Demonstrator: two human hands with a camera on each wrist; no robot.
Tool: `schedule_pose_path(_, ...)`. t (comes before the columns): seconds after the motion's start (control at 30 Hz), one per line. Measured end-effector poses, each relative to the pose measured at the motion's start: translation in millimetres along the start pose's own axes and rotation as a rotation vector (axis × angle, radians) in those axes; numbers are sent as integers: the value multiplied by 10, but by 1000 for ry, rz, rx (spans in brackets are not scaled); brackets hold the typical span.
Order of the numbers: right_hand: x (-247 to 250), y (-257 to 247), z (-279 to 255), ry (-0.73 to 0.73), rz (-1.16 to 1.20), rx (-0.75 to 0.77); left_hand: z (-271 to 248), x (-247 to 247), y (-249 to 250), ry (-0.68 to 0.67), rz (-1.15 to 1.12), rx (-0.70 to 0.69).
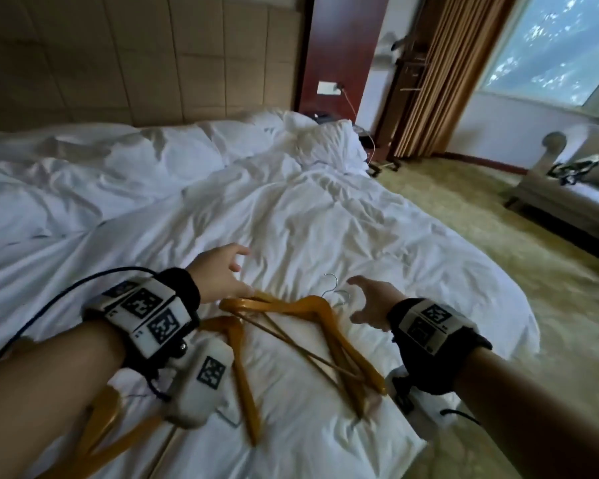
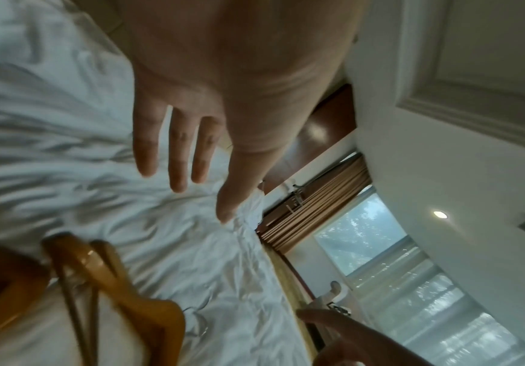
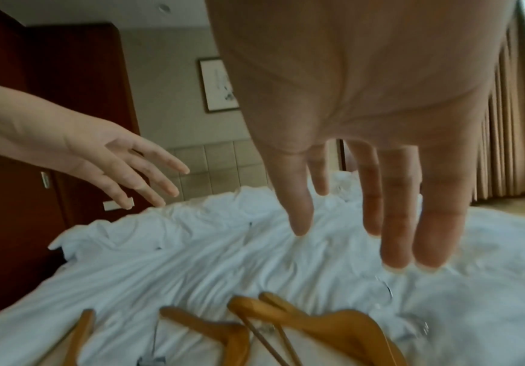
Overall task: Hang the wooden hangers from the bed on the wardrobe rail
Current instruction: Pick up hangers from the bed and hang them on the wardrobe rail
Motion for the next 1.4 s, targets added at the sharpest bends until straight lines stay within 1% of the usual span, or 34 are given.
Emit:
schedule_pose_path(0.13,-528,468,630,-110,-57,-39,584,-688,-280,14,-36,108)
schedule_pose_path(0.23,-886,708,1053,-144,-50,-48,868,-1118,-542,33,-63,163)
schedule_pose_path(0.3,-1104,807,1292,-162,-50,-47,956,-1369,-738,34,-68,209)
schedule_pose_path(0.4,-1408,911,1595,-147,-38,-42,1047,-1677,-1009,21,-6,260)
schedule_pose_path(0.53,-1788,1028,1889,-145,-16,-52,1132,-1948,-1254,12,59,288)
schedule_pose_path(0.6,-1921,1071,1990,-127,4,-61,1152,-2067,-1353,4,127,273)
schedule_pose_path(0.7,-2077,1117,2132,-86,32,-66,1183,-2217,-1513,3,212,252)
schedule_pose_path(0.83,-2230,1111,2302,-52,76,-46,1198,-2377,-1762,-28,230,318)
schedule_pose_path(1.07,-2443,1111,2496,20,37,-8,1334,-2358,-2007,-1,281,362)
schedule_pose_path(1.27,-2487,1117,2601,61,109,-32,1358,-2331,-2136,44,311,411)
schedule_pose_path(1.33,-2459,1104,2627,70,87,-49,1351,-2363,-2184,29,319,444)
schedule_pose_path(1.4,-2443,1132,2671,81,89,-111,1349,-2412,-2229,-1,323,478)
Point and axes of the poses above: each hand's wrist, its own z-axis towards the middle knuckle, its own x-axis out of the back of the hand, y = z × x, the point moved 9 cm from there along z, towards the middle knuckle, and after that the axes turned 6 degrees about y, right-handed, at the moved point
